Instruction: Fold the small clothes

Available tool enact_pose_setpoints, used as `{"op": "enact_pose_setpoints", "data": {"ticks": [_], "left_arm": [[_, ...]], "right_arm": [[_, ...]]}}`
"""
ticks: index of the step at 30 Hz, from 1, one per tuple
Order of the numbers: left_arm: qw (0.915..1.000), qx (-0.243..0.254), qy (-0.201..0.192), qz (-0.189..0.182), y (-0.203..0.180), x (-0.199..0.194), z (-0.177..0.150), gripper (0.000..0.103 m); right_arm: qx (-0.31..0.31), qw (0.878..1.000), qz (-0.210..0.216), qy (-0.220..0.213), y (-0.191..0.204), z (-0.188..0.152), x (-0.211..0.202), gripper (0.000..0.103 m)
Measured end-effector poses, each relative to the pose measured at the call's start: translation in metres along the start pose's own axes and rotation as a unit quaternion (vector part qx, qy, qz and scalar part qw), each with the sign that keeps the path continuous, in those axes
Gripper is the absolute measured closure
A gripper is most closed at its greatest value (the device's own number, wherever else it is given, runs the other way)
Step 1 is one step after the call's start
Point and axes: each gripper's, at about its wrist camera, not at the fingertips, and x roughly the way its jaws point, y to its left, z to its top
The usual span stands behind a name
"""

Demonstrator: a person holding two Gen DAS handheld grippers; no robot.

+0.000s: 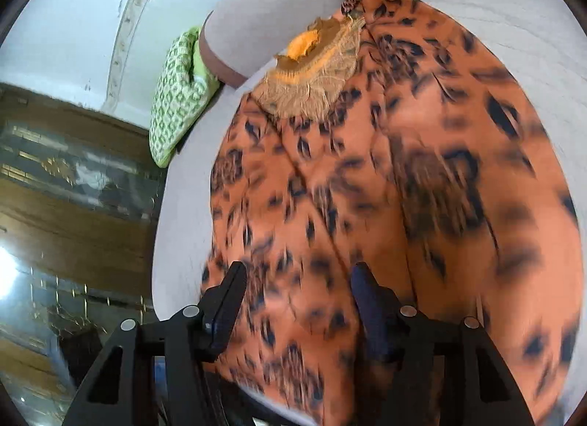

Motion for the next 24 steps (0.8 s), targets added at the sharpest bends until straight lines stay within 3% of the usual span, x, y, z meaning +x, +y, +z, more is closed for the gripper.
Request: {"op": "enact_pose_setpoints", "data": {"ticks": [4, 7, 8, 9, 11, 12, 16, 18, 19, 23, 24], "left_arm": [[0.9995, -0.027, -0.01, 0.011, 0.014, -0.003, -0.003, 0.053], [0.9991, -0.038, -0.015, 0.01, 0.013, 0.002, -0.002, 0.053], [0.999, -0.04, -0.016, 0.011, 0.014, 0.002, -0.002, 0.053], [0.9989, -0.042, -0.017, 0.012, 0.013, -0.001, -0.003, 0.053], [0.9986, -0.044, -0.027, 0.008, 0.017, -0.008, -0.003, 0.053], [0.9985, -0.044, -0.031, 0.009, 0.018, -0.012, -0.002, 0.053], [0.9975, -0.06, -0.033, 0.016, 0.034, -0.011, 0.006, 0.053], [0.9964, -0.079, -0.029, 0.011, 0.044, -0.009, 0.011, 0.053], [0.996, -0.084, -0.031, 0.007, 0.048, -0.01, 0.013, 0.053], [0.9938, -0.104, -0.036, -0.01, 0.063, -0.009, 0.03, 0.053], [0.9929, -0.113, -0.034, -0.019, 0.066, -0.005, 0.038, 0.053]], "right_arm": [[0.014, 0.999, -0.043, 0.017, -0.009, -0.051, -0.013, 0.046], [0.009, 0.997, -0.07, 0.038, -0.011, -0.079, -0.012, 0.053], [-0.005, 0.995, -0.089, 0.05, -0.009, -0.086, -0.007, 0.07], [-0.009, 0.992, -0.108, 0.057, -0.008, -0.089, -0.004, 0.096], [0.001, 0.992, -0.112, 0.057, -0.008, -0.094, -0.013, 0.097], [-0.006, 0.994, -0.104, 0.035, -0.002, -0.095, -0.028, 0.097], [-0.009, 0.989, -0.145, -0.002, -0.004, -0.088, -0.046, 0.096], [0.009, 0.986, -0.16, 0.041, -0.023, -0.083, -0.026, 0.095], [0.03, 0.988, -0.142, 0.045, -0.031, -0.085, -0.027, 0.095], [-0.014, 0.994, -0.107, -0.031, 0.0, -0.086, -0.062, 0.092], [-0.038, 0.993, -0.099, -0.059, 0.017, -0.084, -0.073, 0.086]]}}
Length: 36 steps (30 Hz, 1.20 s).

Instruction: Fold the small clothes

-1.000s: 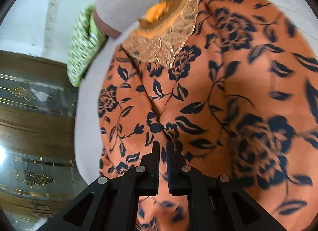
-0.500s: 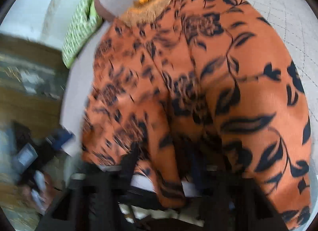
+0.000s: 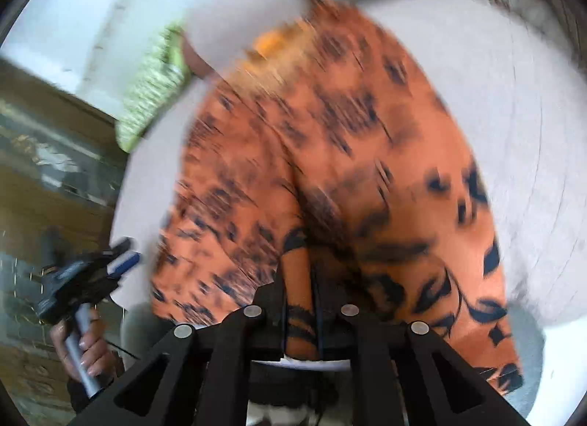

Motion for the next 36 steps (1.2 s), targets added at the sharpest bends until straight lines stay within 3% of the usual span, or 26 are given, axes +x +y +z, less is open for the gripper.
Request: {"op": "enact_pose_setpoints", "data": {"ticks": [3, 6, 8, 15, 20, 24, 26, 27, 28, 29, 30, 34, 35, 36], "left_arm": [[0.9994, -0.024, 0.004, -0.023, 0.001, 0.011, 0.022, 0.053], [0.9984, -0.038, -0.002, -0.041, -0.002, 0.024, 0.049, 0.053], [0.9978, -0.049, -0.004, -0.046, -0.002, 0.036, 0.067, 0.053], [0.9873, -0.135, 0.024, -0.081, 0.021, 0.107, 0.118, 0.053], [0.9785, -0.148, 0.028, -0.14, 0.04, 0.132, 0.128, 0.053], [0.9602, -0.198, 0.039, -0.193, 0.056, 0.143, 0.129, 0.053], [0.9557, -0.205, 0.044, -0.206, 0.057, 0.147, 0.133, 0.071], [0.9538, -0.204, 0.044, -0.216, 0.057, 0.147, 0.135, 0.087], [0.9564, -0.192, 0.037, -0.216, 0.054, 0.142, 0.136, 0.088], [0.9628, -0.175, 0.022, -0.205, 0.049, 0.132, 0.136, 0.089], [0.9662, -0.162, 0.004, -0.2, 0.045, 0.123, 0.134, 0.091], [0.9669, -0.102, -0.114, -0.205, 0.023, 0.059, 0.125, 0.091], [0.9697, -0.075, -0.158, -0.17, 0.016, 0.045, 0.123, 0.091], [0.9713, -0.069, -0.174, -0.147, 0.015, 0.043, 0.123, 0.091]], "right_arm": [[-0.038, 0.998, 0.011, -0.042, 0.035, 0.021, -0.021, 0.062], [-0.065, 0.994, 0.04, -0.081, 0.062, 0.046, -0.03, 0.051], [-0.086, 0.991, 0.075, -0.073, 0.078, 0.07, -0.016, 0.048], [-0.059, 0.991, 0.114, 0.046, 0.098, 0.18, 0.122, 0.048], [-0.049, 0.989, 0.086, 0.107, 0.107, 0.242, 0.226, 0.049], [-0.041, 0.99, 0.055, 0.121, 0.111, 0.288, 0.298, 0.049], [-0.021, 0.99, 0.053, 0.132, 0.106, 0.301, 0.328, 0.053], [-0.017, 0.989, 0.051, 0.136, 0.104, 0.302, 0.338, 0.063], [-0.017, 0.988, 0.053, 0.143, 0.105, 0.302, 0.344, 0.071], [-0.024, 0.987, 0.057, 0.148, 0.109, 0.301, 0.345, 0.089], [-0.032, 0.988, 0.059, 0.143, 0.112, 0.3, 0.34, 0.093], [-0.071, 0.99, 0.084, 0.088, 0.134, 0.308, 0.298, 0.096], [-0.075, 0.989, 0.097, 0.083, 0.138, 0.31, 0.292, 0.097], [-0.088, 0.988, 0.104, 0.075, 0.146, 0.312, 0.286, 0.097]]}}
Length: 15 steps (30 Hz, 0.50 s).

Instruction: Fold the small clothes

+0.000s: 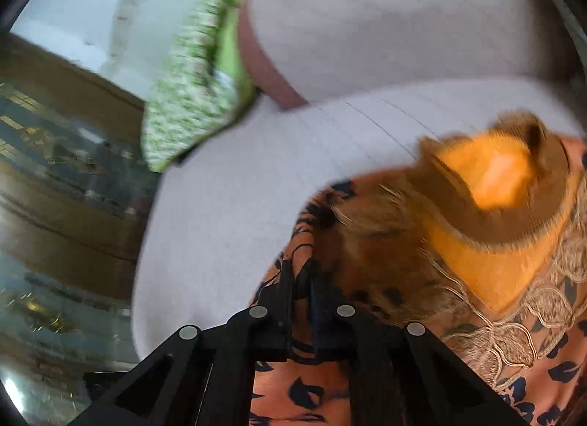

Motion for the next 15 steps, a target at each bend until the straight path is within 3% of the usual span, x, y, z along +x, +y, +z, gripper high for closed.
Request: {"op": "enact_pose_setpoints", "data": {"ticks": [1, 3, 4, 7, 8, 10, 11, 12, 14, 15], "left_arm": [[0.9996, 0.004, -0.003, 0.029, 0.002, 0.005, 0.001, 0.09], [0.9939, -0.028, 0.06, 0.089, 0.026, 0.033, 0.002, 0.089], [0.9902, -0.05, 0.086, 0.099, 0.039, 0.041, -0.001, 0.089], [0.9792, -0.129, 0.134, 0.081, 0.072, 0.052, -0.002, 0.088], [0.9788, -0.133, 0.135, 0.077, 0.074, 0.05, 0.001, 0.085], [0.9827, -0.112, 0.122, 0.083, 0.067, 0.044, 0.008, 0.059], [0.9844, -0.102, 0.116, 0.083, 0.065, 0.042, 0.008, 0.051], [0.9852, -0.097, 0.115, 0.083, 0.064, 0.041, 0.007, 0.047], [0.9859, -0.08, 0.109, 0.098, 0.057, 0.039, 0.006, 0.047], [0.9868, -0.063, 0.101, 0.11, 0.052, 0.038, 0.004, 0.047]], "right_arm": [[-0.012, 1.0, -0.006, 0.0, 0.005, 0.002, 0.002, 0.097], [-0.022, 0.999, -0.024, 0.01, 0.008, 0.003, 0.015, 0.097], [-0.015, 0.999, -0.042, 0.026, 0.0, 0.003, 0.032, 0.097], [0.022, 0.995, -0.081, 0.062, -0.028, -0.004, 0.059, 0.096], [0.045, 0.996, -0.058, 0.05, -0.037, -0.011, 0.051, 0.096], [0.05, 0.998, -0.021, 0.014, -0.038, -0.027, 0.022, 0.095], [0.049, 0.999, -0.013, 0.003, -0.036, -0.035, 0.011, 0.091], [0.046, 0.999, 0.002, -0.007, -0.034, -0.053, -0.008, 0.079], [0.043, 0.999, 0.01, -0.006, -0.03, -0.09, -0.035, 0.057], [0.041, 0.999, 0.007, -0.008, -0.03, -0.109, -0.046, 0.056]]}}
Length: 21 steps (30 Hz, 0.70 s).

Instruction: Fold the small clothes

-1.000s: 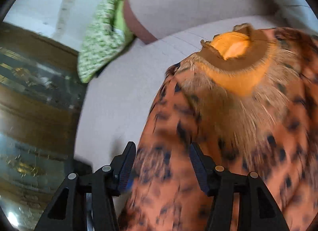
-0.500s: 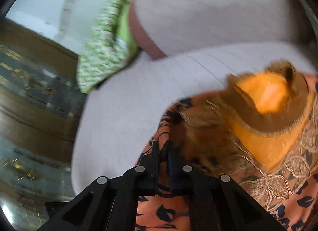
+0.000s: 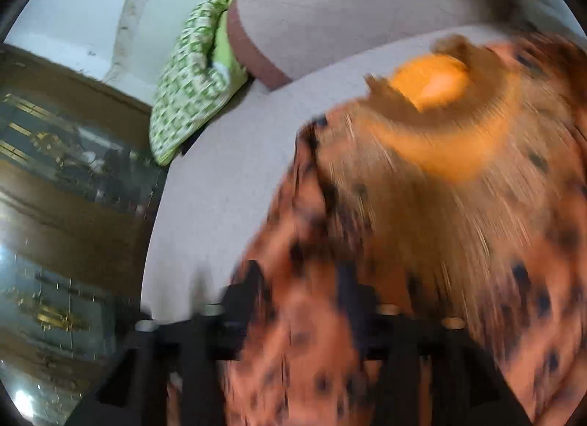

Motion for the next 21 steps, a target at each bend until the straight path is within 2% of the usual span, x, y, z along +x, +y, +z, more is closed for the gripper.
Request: {"op": "enact_pose_setpoints", "data": {"ticks": [3, 5, 7, 10, 13, 16, 18, 21], "left_arm": [[0.9984, 0.049, -0.02, 0.018, -0.014, -0.007, -0.015, 0.047], [0.9971, 0.073, -0.009, 0.019, -0.025, -0.006, -0.02, 0.047], [0.9961, 0.088, 0.001, 0.01, -0.034, -0.008, -0.032, 0.047], [0.9923, 0.12, 0.026, 0.015, -0.047, -0.02, -0.068, 0.047], [0.9855, 0.159, 0.051, 0.031, -0.053, -0.038, -0.121, 0.047], [0.9795, 0.177, 0.083, 0.05, -0.058, -0.043, -0.169, 0.047], [0.9777, 0.179, 0.095, 0.057, -0.065, -0.049, -0.193, 0.047], [0.9699, 0.217, 0.078, 0.077, -0.082, -0.068, -0.225, 0.047]], "right_arm": [[0.005, 0.999, -0.028, 0.017, -0.009, -0.054, -0.03, 0.056], [0.001, 0.998, -0.065, 0.012, -0.017, -0.092, -0.056, 0.056], [0.01, 0.992, -0.121, 0.031, -0.025, -0.127, -0.072, 0.056], [0.014, 0.987, -0.153, 0.041, -0.03, -0.168, -0.09, 0.057], [0.015, 0.983, -0.181, 0.035, -0.043, -0.196, -0.106, 0.058], [0.021, 0.983, -0.18, 0.034, -0.051, -0.212, -0.108, 0.072], [0.014, 0.978, -0.206, 0.035, -0.048, -0.217, -0.105, 0.095], [0.02, 0.984, -0.177, 0.006, -0.037, -0.225, -0.129, 0.097]]}}
